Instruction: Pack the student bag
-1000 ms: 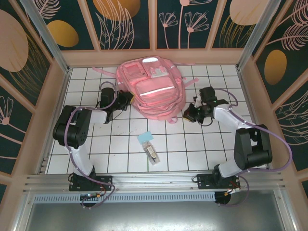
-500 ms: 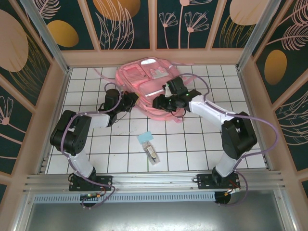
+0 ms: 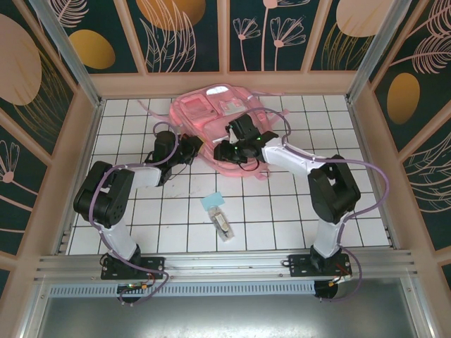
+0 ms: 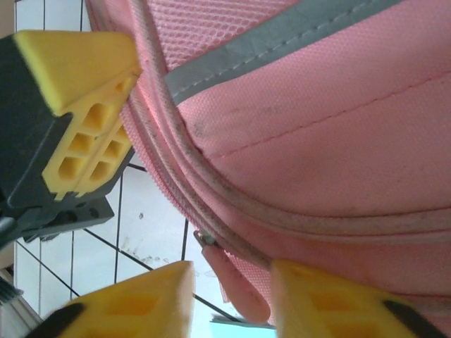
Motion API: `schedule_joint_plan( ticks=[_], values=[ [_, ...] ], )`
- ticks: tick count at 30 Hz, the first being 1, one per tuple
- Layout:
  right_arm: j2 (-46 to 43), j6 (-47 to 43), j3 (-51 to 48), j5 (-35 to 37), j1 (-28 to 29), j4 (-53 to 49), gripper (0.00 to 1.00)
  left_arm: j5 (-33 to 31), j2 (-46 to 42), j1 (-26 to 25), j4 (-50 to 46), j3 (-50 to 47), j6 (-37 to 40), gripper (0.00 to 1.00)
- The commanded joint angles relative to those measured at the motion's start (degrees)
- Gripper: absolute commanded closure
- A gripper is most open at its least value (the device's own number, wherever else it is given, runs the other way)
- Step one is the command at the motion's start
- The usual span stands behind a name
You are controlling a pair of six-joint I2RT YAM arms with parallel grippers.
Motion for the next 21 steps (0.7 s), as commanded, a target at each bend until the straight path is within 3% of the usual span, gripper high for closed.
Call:
schedule_joint_plan(
  ticks=[1, 3, 11, 14, 21],
  values=[
    [1.9, 0.0, 3.0, 1.4, 1.0, 1.6, 0.74, 1.0, -2.7, -0.7, 6.2, 0.1, -0.7, 1.00],
    [2.2, -0.2, 3.4, 1.6, 1.4, 1.1, 0.80, 0.7, -2.7, -0.8, 6.5, -0.2, -0.9, 1.00],
    [2.6, 0.6, 2.0, 2.3, 2.1, 1.6, 0.82, 0.0, -2.5, -0.9, 8.2, -0.3, -2.9, 1.00],
    [2.4, 0.6, 1.7, 4.0, 2.3, 1.1, 0.99, -0.2, -2.7, -0.9, 8.3, -0.3, -3.1, 1.00],
    [-2.4, 1.6, -3.4, 3.2, 2.4, -0.1, 1.00, -1.2, -1.0, 0.2, 7.8, 1.2, -2.7, 1.00]
  ],
)
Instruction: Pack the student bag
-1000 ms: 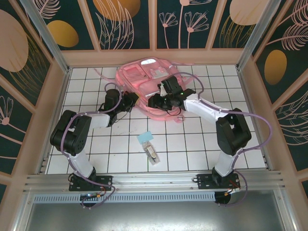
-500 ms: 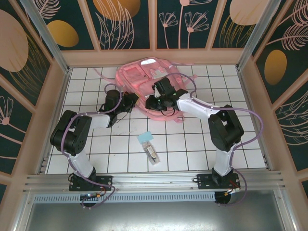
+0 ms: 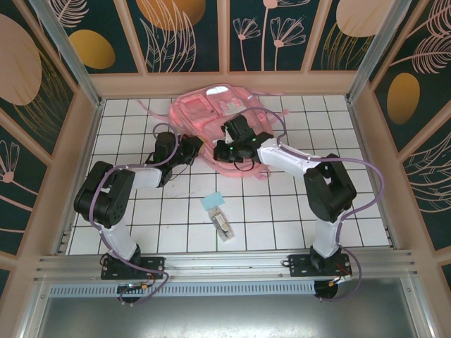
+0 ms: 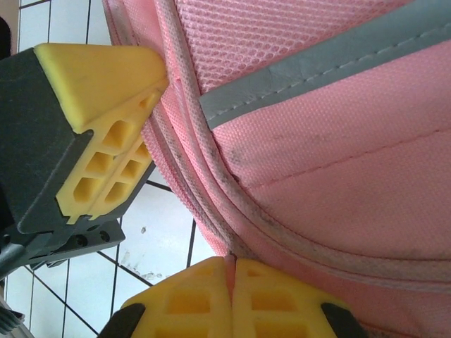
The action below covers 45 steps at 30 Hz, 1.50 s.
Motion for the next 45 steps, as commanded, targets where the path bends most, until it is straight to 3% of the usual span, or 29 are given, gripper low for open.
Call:
schedule_joint_plan(
  ticks=[1, 11, 22, 31, 39, 40, 43, 45],
  values=[
    [-4.6, 1.6, -5.2, 1.1, 0.7, -3.4, 1.00, 0.5, -0.4, 1.1, 6.9, 2.1, -0.5, 1.00],
    [-16.2, 5.4, -18.4, 5.2, -4.0, -7.3, 1.00, 0.5, -0.7, 2.5, 4.9, 4.4, 0.6, 1.00],
    [-22.5, -1.7, -18.8, 9.8, -10.2, -13.8, 1.00, 1.0, -1.7, 4.2, 3.5, 3.9, 1.0, 1.00],
    [-25.1, -5.2, -21.7, 11.4, -11.9, -14.5, 1.00, 1.3, -1.6, 5.5, 3.9, 3.1, 0.8, 1.00],
    [-25.6, -5.3, -21.6, 4.0, -12.3, -8.7, 1.00, 2.7, -2.2, 5.2, 4.9, 2.7, -0.1, 1.00],
    [-25.0, -6.0, -20.6, 3.0, -11.6, -7.4, 1.00, 2.7, -2.7, 4.8, 5.1, 2.1, -0.5, 0.95],
    [-22.2, -11.0, -14.4, 2.1, -8.8, -6.3, 1.00, 2.6, -4.9, 2.1, 6.1, -0.3, -2.7, 0.62],
    [-19.4, -16.0, -8.8, 2.8, -5.6, -8.2, 1.00, 2.4, -5.8, -0.5, 6.9, -1.9, -4.7, 0.45]
  ],
)
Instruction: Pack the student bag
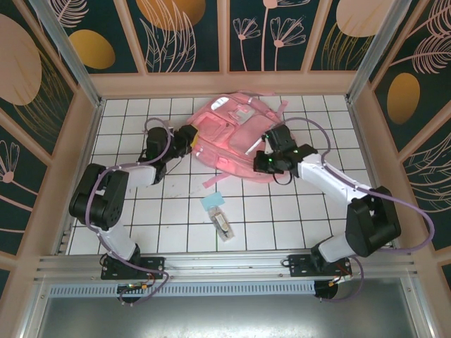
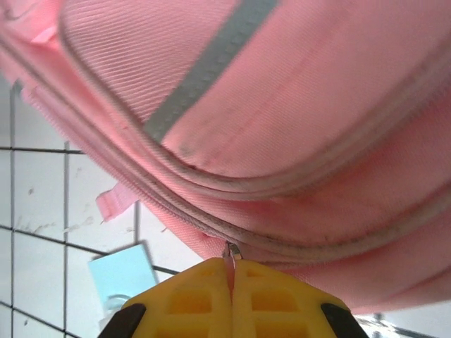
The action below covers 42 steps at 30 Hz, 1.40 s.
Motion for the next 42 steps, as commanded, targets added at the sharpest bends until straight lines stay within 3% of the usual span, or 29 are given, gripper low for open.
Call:
schedule_joint_plan(
  ticks=[1, 3, 9, 15, 19, 25, 36, 42],
  values=[
    [4.0, -9.5, 10.6, -1.1, 4.7, 1.0, 1.00, -0.2, -3.2, -4.4, 4.1, -2.4, -3.3, 0.42],
    [7.1, -15.3, 16.2, 1.1, 7.3, -2.3, 1.00, -0.2, -3.1, -7.0, 6.0, -3.9, -6.1, 0.36],
    [11.8, -24.5, 25.7, 6.6, 12.0, -6.2, 1.00, -1.1, -1.8, -9.3, 11.1, -5.9, -10.9, 0.33],
    [10.5, -23.3, 27.5, 0.7, 12.4, -4.8, 1.00, -1.2, 2.5, -9.3, 9.7, -1.0, -9.9, 0.35],
    [7.9, -21.2, 24.1, -3.1, 12.3, -2.1, 1.00, -0.5, 7.5, -9.3, 10.4, 2.7, -10.0, 0.53],
    [4.6, -17.1, 15.8, -2.4, 11.3, 0.3, 1.00, 0.8, 13.3, -9.1, 14.4, 5.1, -11.8, 1.00],
    [-4.3, -3.9, -2.6, 7.9, 2.3, 0.0, 1.00, 1.1, 11.2, -6.9, 11.3, 5.6, -9.5, 1.00],
    [-9.3, 1.8, -10.5, 8.6, -3.8, 3.5, 1.00, 0.4, 8.3, -5.1, 8.0, 5.2, -7.4, 1.00]
  ],
)
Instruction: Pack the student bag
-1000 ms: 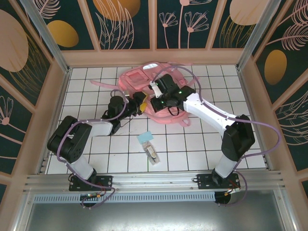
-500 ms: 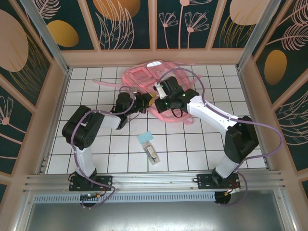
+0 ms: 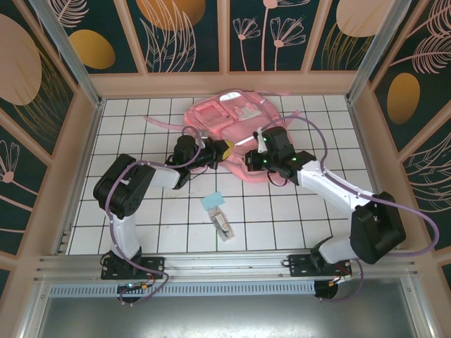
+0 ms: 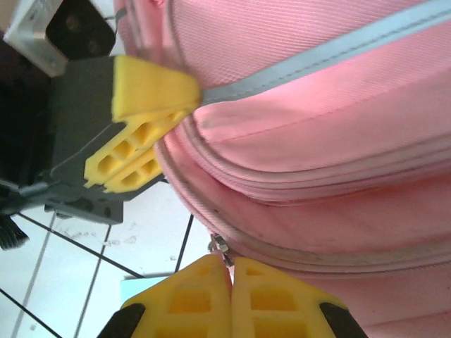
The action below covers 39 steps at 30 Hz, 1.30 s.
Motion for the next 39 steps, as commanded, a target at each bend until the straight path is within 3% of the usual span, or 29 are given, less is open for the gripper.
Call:
schedule_joint_plan(
  ticks=[1, 5, 8, 11, 15, 18, 22, 26, 30, 33, 39],
  values=[
    [-4.9, 5.4, -4.1, 7.8, -5.2, -9.0, 1.00, -8.5, -3.6, 6.1, -2.0, 0.3, 2.3, 1.00],
    [-6.1, 6.0, -5.5, 9.0, -5.4, -8.8, 1.00, -8.9, -4.0, 7.0, -1.1, -0.6, 1.8, 1.00],
    [-5.5, 2.2, -5.0, 15.0, -5.9, -9.9, 1.00, -8.0, -4.1, 7.5, -1.0, -0.1, 1.9, 1.00],
    [-5.3, -3.7, -5.5, 18.6, -7.9, -7.3, 1.00, -6.2, -4.5, 8.2, -1.3, -0.1, 2.1, 1.00],
    [-4.4, -14.7, -4.8, 14.6, -10.7, -1.7, 1.00, -2.6, -5.3, 8.5, -1.9, -0.1, 2.5, 1.00],
    [-5.1, -25.7, -4.4, 12.5, -8.6, 1.9, 1.00, -0.2, -5.9, 8.6, -3.7, 0.2, 4.0, 1.00],
    [-4.6, -34.7, -2.7, 19.9, -4.1, 3.1, 1.00, 1.6, -6.5, 9.4, -6.2, 0.9, 5.7, 1.00],
    [-3.2, -32.2, -1.6, 17.7, -3.8, 2.3, 1.00, 1.3, -7.4, 9.8, -6.4, 0.9, 5.9, 1.00],
    [-1.8, -20.3, 0.1, 11.9, -2.7, 2.0, 1.00, 0.1, -8.8, 9.8, -6.1, 0.2, 5.8, 1.00],
    [0.2, -8.6, 1.2, 2.6, -2.3, 2.7, 0.77, -1.3, -10.2, 9.8, -5.6, -1.0, 5.6, 1.00],
    [2.0, 6.3, -1.8, -7.3, 1.4, 11.3, 0.70, -2.5, -11.0, 9.8, -4.4, -1.5, 5.1, 1.00]
  ],
)
